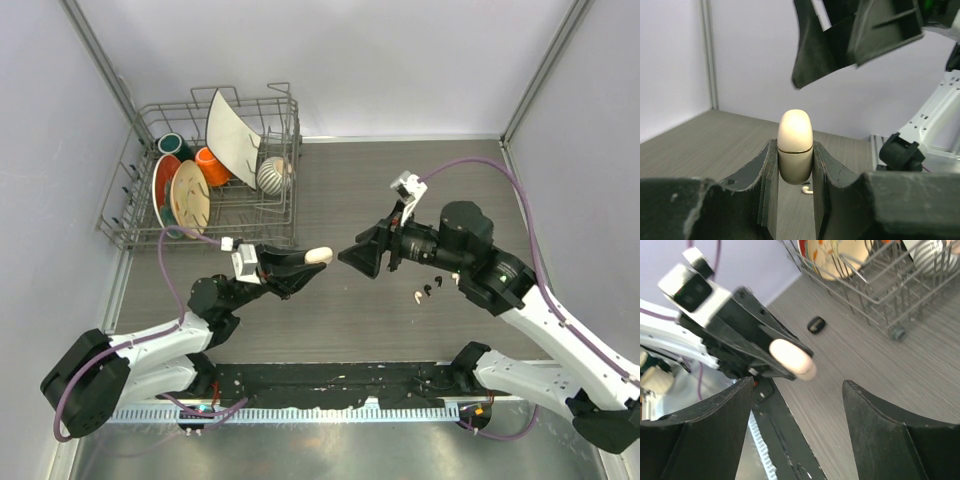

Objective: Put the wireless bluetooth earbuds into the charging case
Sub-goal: Pick up the charging case at the center of the board, then open the charging case.

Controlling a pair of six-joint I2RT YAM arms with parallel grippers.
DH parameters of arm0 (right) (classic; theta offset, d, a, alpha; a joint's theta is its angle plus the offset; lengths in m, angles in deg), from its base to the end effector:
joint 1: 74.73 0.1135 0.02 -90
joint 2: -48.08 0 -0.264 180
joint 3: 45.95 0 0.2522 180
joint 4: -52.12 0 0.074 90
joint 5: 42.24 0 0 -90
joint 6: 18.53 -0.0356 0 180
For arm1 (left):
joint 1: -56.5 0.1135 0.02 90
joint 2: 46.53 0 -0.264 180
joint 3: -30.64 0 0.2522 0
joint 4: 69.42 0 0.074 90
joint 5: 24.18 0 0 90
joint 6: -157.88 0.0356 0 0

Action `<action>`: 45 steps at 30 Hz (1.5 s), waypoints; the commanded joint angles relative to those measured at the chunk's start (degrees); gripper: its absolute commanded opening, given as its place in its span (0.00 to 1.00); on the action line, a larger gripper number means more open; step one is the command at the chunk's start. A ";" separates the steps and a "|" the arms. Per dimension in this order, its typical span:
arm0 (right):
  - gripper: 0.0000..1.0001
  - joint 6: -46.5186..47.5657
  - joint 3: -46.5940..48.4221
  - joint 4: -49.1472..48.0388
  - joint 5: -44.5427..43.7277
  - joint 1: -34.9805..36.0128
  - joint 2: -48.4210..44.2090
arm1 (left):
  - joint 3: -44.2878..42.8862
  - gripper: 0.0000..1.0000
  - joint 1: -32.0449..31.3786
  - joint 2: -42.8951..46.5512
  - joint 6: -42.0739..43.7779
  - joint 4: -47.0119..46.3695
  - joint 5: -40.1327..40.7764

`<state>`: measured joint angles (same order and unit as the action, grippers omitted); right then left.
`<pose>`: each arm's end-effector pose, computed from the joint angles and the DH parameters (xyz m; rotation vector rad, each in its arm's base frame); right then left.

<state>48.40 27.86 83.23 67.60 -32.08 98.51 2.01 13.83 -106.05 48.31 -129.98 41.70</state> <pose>0.1314 0.1375 0.4026 -0.5818 1.7413 1.1267 0.1336 -0.1429 0.2643 0.6208 1.0038 -1.1877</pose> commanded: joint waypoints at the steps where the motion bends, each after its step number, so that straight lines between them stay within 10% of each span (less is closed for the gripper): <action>1: 0.76 8.83 3.66 7.17 1.70 0.15 3.44 | -3.32 0.00 0.22 -0.67 -2.84 -13.48 -3.21; 45: 0.75 -0.22 2.61 1.73 -8.06 0.59 6.61 | -10.09 0.00 0.23 -5.34 -8.90 -12.51 -21.23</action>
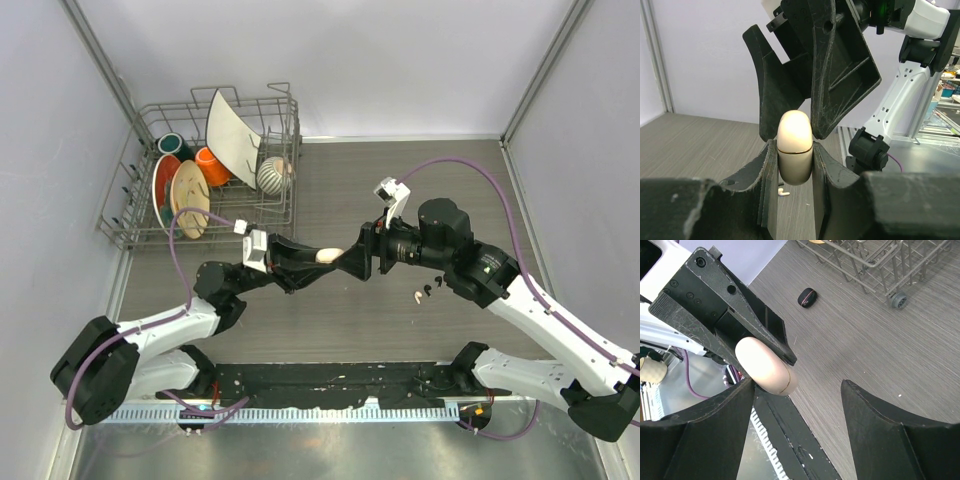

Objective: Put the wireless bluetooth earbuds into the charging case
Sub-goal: Open the charging case.

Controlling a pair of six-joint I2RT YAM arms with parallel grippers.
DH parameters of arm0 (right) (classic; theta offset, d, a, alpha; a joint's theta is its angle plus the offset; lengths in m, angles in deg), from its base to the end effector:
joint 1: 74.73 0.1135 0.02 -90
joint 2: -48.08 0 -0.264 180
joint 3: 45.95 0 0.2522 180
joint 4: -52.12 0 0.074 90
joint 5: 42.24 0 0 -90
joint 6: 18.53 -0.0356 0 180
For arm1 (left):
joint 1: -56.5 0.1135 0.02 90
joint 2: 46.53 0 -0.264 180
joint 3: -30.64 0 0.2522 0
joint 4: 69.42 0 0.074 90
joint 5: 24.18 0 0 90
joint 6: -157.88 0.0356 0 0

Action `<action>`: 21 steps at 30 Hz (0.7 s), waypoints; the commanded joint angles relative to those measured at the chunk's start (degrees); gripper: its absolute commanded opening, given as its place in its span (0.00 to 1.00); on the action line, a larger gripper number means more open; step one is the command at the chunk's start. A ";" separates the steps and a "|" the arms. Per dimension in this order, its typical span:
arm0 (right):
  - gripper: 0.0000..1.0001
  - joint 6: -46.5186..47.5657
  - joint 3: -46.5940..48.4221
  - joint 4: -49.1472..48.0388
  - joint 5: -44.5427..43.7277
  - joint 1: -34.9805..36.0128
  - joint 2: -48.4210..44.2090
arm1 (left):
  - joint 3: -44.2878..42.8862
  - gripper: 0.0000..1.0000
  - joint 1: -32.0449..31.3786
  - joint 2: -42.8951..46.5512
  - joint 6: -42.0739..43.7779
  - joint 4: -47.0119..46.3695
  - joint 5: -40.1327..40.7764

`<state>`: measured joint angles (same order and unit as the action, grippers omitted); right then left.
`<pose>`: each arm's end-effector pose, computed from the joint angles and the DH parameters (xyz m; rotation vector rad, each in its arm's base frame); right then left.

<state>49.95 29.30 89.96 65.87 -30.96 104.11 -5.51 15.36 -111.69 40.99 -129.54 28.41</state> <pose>0.1460 0.1552 0.3810 -0.6148 1.9316 1.0506 0.1494 -0.1592 0.2836 0.7777 0.9926 -1.3752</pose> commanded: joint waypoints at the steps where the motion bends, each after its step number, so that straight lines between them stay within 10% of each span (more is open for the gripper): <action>1: 0.75 -1.95 1.08 -5.09 -6.42 -0.53 1.01 | -2.57 0.00 -1.31 0.22 -1.58 -13.04 -8.55; 21: 0.75 -6.78 0.03 -7.64 -6.68 -1.67 1.80 | -2.39 0.00 -1.31 1.01 -0.53 -11.89 -10.05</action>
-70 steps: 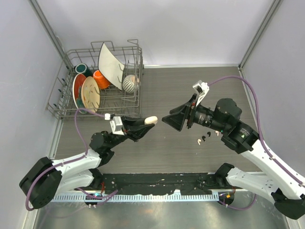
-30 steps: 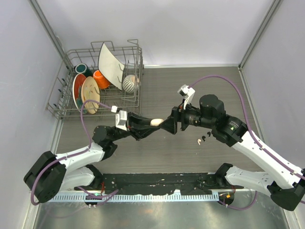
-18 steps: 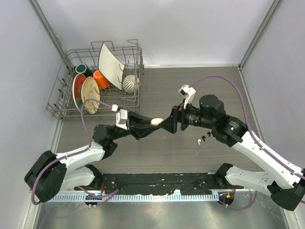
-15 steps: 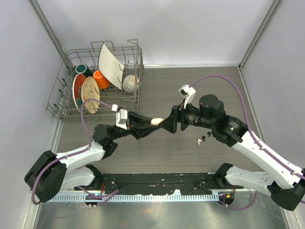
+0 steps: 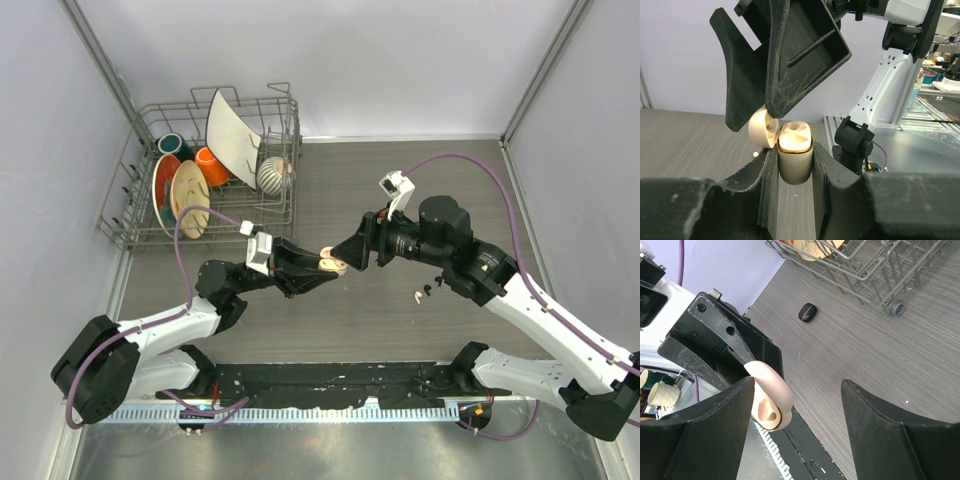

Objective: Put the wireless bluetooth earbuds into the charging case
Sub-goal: Open the charging case.

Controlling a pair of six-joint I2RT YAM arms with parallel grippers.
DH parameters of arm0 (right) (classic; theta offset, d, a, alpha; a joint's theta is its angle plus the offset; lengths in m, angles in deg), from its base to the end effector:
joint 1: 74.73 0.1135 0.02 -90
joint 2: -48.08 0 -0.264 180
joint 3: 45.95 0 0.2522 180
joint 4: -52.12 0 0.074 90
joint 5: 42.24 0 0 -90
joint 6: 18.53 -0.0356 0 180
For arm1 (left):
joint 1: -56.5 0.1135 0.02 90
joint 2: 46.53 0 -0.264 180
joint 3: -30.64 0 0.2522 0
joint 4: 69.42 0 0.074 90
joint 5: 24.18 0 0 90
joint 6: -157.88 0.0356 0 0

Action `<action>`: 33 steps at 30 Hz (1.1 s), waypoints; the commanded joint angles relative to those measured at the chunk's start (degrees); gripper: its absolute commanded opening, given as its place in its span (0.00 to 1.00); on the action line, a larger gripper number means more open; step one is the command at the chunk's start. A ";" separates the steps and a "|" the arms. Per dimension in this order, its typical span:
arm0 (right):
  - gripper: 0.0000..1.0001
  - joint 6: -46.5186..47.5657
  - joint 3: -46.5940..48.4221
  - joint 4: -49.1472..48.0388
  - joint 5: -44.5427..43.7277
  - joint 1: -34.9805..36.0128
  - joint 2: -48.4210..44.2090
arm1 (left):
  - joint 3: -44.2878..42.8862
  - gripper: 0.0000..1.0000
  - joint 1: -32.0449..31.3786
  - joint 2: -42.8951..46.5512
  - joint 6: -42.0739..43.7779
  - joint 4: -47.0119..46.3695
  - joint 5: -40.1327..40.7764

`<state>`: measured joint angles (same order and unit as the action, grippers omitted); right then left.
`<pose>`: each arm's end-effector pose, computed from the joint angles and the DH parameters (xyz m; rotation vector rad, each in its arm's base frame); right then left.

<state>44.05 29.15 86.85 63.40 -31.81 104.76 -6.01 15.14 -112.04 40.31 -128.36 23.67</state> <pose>0.1532 0.1556 0.3834 -0.4700 1.9389 1.0794 0.1481 -0.1622 0.2823 0.8591 1.0002 -1.4244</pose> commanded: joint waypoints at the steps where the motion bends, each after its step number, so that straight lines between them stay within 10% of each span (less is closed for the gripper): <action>1: 0.74 -0.97 0.09 -4.54 -3.60 -0.90 1.15 | -1.80 0.00 -1.00 1.44 0.32 -12.81 -4.44; 23: 0.77 0.77 2.82 -8.15 2.12 -1.43 -5.70 | 1.62 0.00 -1.00 12.25 13.77 8.10 7.17; 33: 0.78 9.68 6.25 18.57 -32.17 -12.74 -0.72 | 3.82 0.00 -1.00 18.75 14.65 11.53 7.87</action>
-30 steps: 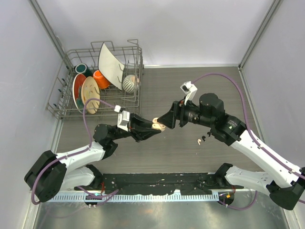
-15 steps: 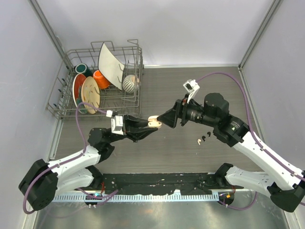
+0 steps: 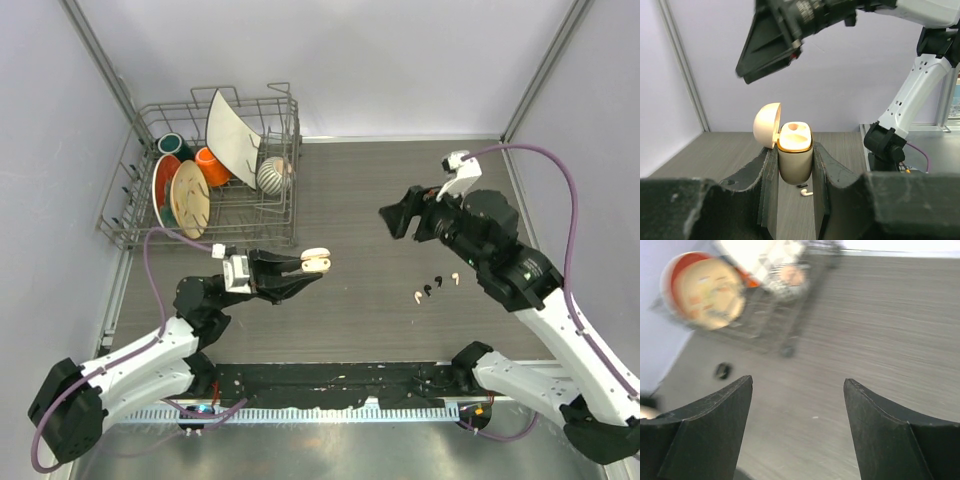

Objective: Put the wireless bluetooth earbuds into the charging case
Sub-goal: Open the charging case, then pick up the earbud from the center of the board.

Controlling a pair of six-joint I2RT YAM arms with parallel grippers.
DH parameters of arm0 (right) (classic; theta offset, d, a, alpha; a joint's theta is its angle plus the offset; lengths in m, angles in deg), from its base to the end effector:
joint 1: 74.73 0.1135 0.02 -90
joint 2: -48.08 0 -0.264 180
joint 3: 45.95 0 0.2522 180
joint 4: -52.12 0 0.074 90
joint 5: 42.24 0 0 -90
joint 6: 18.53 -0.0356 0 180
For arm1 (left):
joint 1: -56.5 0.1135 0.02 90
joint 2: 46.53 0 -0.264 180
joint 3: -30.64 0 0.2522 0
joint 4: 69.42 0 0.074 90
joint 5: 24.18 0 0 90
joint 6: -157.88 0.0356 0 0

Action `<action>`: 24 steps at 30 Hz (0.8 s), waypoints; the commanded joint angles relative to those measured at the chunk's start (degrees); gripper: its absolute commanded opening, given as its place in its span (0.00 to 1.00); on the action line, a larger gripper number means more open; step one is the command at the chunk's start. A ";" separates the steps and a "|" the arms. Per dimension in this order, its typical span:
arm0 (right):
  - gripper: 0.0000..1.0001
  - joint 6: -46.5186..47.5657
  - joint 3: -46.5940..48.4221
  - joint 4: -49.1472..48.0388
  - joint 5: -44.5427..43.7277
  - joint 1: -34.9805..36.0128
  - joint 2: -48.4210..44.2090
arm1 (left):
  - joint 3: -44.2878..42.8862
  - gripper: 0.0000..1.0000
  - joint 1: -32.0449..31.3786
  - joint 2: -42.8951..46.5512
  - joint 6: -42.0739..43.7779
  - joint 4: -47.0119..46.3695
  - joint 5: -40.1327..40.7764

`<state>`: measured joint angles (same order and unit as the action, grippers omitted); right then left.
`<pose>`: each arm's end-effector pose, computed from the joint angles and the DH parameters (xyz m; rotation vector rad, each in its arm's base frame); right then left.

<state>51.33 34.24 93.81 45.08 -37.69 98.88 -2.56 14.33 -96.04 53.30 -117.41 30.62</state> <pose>0.1446 0.1071 0.4185 -0.2355 1.8208 0.6698 0.1184 -0.1349 0.2976 0.8301 0.8773 -1.1873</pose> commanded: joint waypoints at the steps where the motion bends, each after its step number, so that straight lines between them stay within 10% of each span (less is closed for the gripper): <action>1: 0.78 1.87 0.54 12.24 -12.28 -10.28 6.05 | 0.54 0.00 -0.19 3.98 1.76 1.11 0.92; 7: 0.75 -0.69 -5.61 13.91 1.70 -34.56 11.23 | 1.51 0.00 -0.28 8.73 3.25 5.06 0.22; 24: 0.62 -6.24 -20.20 6.97 -4.78 -41.69 21.87 | 1.69 0.00 -0.28 13.92 3.78 6.39 -1.89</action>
<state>44.14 14.24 105.59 43.05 -79.26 119.25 -0.53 14.24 -82.62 56.40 -110.16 29.92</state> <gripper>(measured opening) 0.647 0.298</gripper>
